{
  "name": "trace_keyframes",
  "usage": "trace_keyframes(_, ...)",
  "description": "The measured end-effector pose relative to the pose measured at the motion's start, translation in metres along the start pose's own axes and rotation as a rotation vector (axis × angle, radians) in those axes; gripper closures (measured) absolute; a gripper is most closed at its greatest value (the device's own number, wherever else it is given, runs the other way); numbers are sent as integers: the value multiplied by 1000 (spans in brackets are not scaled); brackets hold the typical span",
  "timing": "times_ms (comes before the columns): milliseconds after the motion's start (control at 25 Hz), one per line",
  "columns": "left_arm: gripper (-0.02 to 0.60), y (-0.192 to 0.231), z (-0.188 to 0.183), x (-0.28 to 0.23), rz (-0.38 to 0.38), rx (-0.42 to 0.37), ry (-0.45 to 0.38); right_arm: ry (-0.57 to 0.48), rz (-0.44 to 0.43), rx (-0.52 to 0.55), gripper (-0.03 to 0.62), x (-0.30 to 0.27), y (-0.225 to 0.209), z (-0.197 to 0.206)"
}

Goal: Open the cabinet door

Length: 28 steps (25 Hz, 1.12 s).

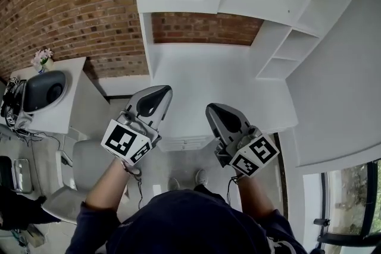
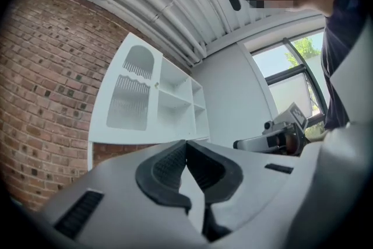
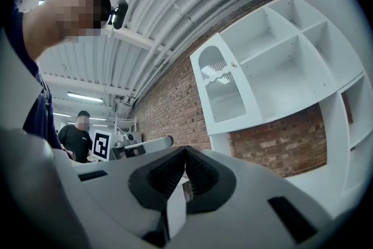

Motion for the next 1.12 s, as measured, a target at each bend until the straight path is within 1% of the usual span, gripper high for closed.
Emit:
trace_keyframes(280, 574, 35, -44, -95, -19, -230, 1, -66, -37, 3, 569, -10, -62, -32)
trace_keyframes(480, 572, 62, -91, -159, -90, -389, -10, -95, -71, -2, 569, -14, -108, -51)
trace_keyframes(640, 572, 89, -129, -201, -142, -522, -1, -112, -107, -12, 569, -22, -139, -61)
trace_keyframes(680, 569, 94, -138, -210, -149, -549, 4, -116, -114, -14, 569, -24, -144, -63)
trace_keyframes(840, 516, 114, -163, -248, -163, -640, 53, -127, -134, -22, 569, -31, -165, -70)
trace_keyframes(880, 511, 120, -167, -258, -171, -661, 66, -127, -137, -25, 571, -32, -170, -71)
trace_keyframes(1000, 490, 137, -184, -283, -212, -722, 88, -123, -145, -39, 569, -32, -184, -68)
trace_keyframes(1120, 474, 150, -204, -301, -258, -774, 91, -116, -144, -55, 569, -30, -198, -64)
Point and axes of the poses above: the fingertips, and each gripper's own axes: x backward along the fingers, y to its left, z out of its underside, the point moved 3 cm from there along x, backward along the fingers, and after that the axes turned 6 degrees about z, right-handed, at the moved point
